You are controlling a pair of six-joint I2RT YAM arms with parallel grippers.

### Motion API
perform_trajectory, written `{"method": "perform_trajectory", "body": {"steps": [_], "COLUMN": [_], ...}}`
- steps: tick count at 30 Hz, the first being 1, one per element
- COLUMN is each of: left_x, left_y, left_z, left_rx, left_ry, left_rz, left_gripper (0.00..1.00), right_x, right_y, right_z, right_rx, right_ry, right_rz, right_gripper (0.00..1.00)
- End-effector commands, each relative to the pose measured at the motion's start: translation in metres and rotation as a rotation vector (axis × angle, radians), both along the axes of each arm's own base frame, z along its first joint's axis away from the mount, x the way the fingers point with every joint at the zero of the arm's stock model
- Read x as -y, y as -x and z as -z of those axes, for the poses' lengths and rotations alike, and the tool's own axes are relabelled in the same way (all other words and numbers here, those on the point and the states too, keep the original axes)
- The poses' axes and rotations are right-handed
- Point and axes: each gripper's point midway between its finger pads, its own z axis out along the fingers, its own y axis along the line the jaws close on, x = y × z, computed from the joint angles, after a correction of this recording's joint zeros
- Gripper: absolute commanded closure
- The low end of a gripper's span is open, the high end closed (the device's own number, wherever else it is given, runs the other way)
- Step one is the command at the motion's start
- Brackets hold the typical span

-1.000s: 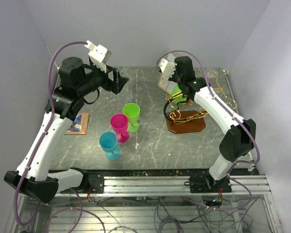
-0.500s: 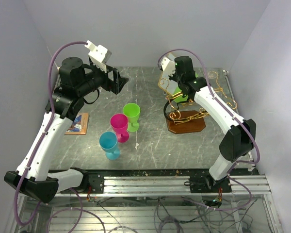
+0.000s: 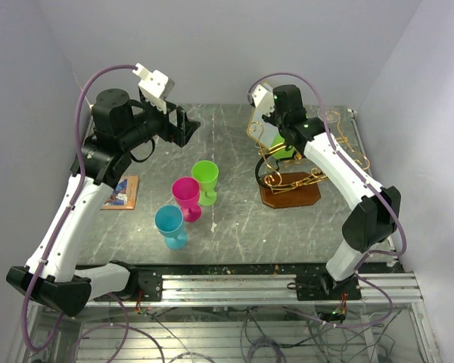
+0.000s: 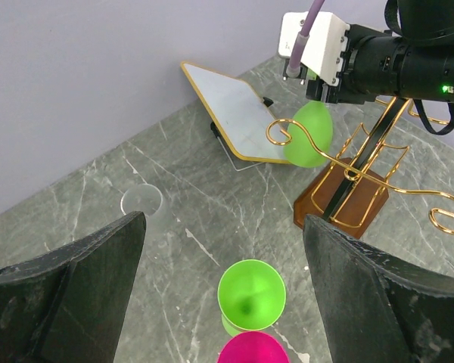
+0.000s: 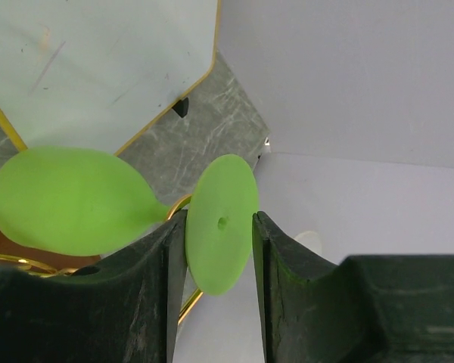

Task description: Place the wine glass upside down on the wine glass rack

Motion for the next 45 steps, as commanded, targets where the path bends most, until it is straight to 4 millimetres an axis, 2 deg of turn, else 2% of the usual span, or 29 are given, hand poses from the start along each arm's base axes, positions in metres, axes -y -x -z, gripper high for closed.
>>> {"method": "perform_trajectory", "body": {"steps": [1, 11, 22, 26, 32, 35, 41, 45], "left_x": [0.0, -0.002, -0.013, -0.02, -0.025, -0.024, -0.019, -0.003], "left_y": [0.001, -0.002, -0.019, -0.031, -0.049, -0.057, -0.067, -0.054], "left_z": [-0.004, -0.003, 0.015, 0.037, 0.075, 0.097, 0.136, 0.168], "left_rx": [0.026, 0.028, -0.009, -0.048, -0.103, -0.14, -0.218, -0.331], "left_ry": [-0.004, -0.012, -0.052, -0.107, -0.209, -0.261, -0.348, -0.397], "left_rz": [0.006, -0.01, -0.104, -0.152, -0.184, -0.179, -0.133, 0.012], "left_gripper": [0.05, 0.04, 0.03, 0.02, 0.02, 0.02, 0.04, 0.09], "right_x": [-0.02, -0.032, -0.043, -0.044, -0.041, -0.037, 0.001, 0.025], "right_y": [0.002, 0.001, 0.003, 0.016, 0.04, 0.052, 0.064, 0.078], "right_z": [-0.002, -0.005, -0.038, -0.051, -0.082, -0.089, -0.106, -0.122], "right_rx": [-0.015, -0.025, 0.043, 0.054, 0.09, 0.083, 0.095, 0.099], "right_ry": [-0.075, -0.141, -0.267, -0.35, -0.451, -0.479, -0.597, -0.697], "right_rz": [-0.042, -0.06, -0.082, -0.084, -0.1, -0.116, -0.077, -0.112], "right_gripper": [0.61, 0.59, 0.58, 0.56, 0.52, 0.51, 0.47, 0.45]}}
